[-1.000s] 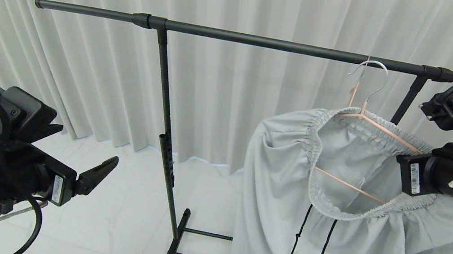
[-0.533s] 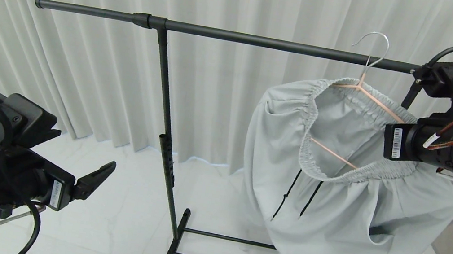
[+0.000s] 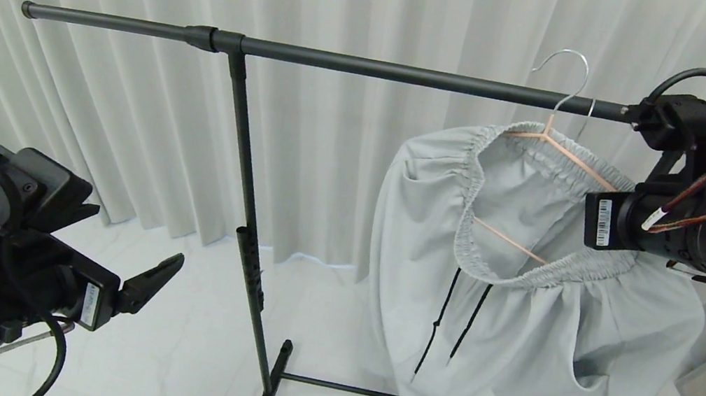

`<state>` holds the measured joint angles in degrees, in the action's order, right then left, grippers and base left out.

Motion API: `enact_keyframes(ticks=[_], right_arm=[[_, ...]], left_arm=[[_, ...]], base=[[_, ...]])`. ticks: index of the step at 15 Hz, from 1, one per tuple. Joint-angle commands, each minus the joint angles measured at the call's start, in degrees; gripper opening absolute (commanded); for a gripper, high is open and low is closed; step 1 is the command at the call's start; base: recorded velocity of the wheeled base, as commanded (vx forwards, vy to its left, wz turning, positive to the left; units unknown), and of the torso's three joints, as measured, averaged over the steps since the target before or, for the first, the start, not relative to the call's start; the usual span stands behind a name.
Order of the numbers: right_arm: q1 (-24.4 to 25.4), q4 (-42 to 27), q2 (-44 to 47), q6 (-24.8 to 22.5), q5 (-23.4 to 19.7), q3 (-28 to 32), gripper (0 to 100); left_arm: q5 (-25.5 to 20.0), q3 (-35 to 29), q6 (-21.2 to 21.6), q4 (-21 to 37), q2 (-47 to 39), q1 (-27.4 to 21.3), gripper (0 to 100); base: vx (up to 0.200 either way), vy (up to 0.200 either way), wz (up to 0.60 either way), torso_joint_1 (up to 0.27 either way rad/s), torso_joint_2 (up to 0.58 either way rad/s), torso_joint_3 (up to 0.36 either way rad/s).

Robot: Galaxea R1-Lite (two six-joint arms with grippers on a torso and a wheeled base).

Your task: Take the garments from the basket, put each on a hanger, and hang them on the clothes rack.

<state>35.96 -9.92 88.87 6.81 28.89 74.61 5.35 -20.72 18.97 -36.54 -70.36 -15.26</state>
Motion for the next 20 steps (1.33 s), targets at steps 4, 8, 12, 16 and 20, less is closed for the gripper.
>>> enact_keyframes(ticks=[4, 8, 12, 16, 20], right_arm=[[0.95, -0.01, 0.08, -0.05, 0.02, 0.1, 0], [1.57, -0.01, 0.69, -0.4, 0.02, 0.28, 0], [1.3, -0.01, 4.38, -0.4, 0.2, 3.26, 0], [0.86, 0.08, 10.1, -0.31, 2.31, 7.75, 0], [0.25, 0.26, 12.38, -0.31, 2.84, 8.8, 0]], left_arm=[[-0.17, 0.6, 0.19, -0.03, -0.21, -0.38, 100], [-0.08, 2.0, 0.37, -0.03, 0.05, -1.44, 100], [-0.08, 2.62, 0.19, -0.03, 0.05, -2.32, 100], [-0.08, 2.62, -0.07, -0.12, 0.14, -3.11, 100], [0.01, 2.71, -0.16, -0.12, 0.58, -3.11, 100]], base=[[0.15, 0.0, 0.0, 0.002, 0.0, 0.003], [0.0, 0.0, 0.0, 0.0, 0.0, 0.0], [0.0, 0.0, 0.0, 0.0, 0.0, 0.0], [0.0, 0.0, 0.0, 0.0, 0.0, 0.0], [0.0, 0.0, 0.0, 0.0, 0.0, 0.0]])
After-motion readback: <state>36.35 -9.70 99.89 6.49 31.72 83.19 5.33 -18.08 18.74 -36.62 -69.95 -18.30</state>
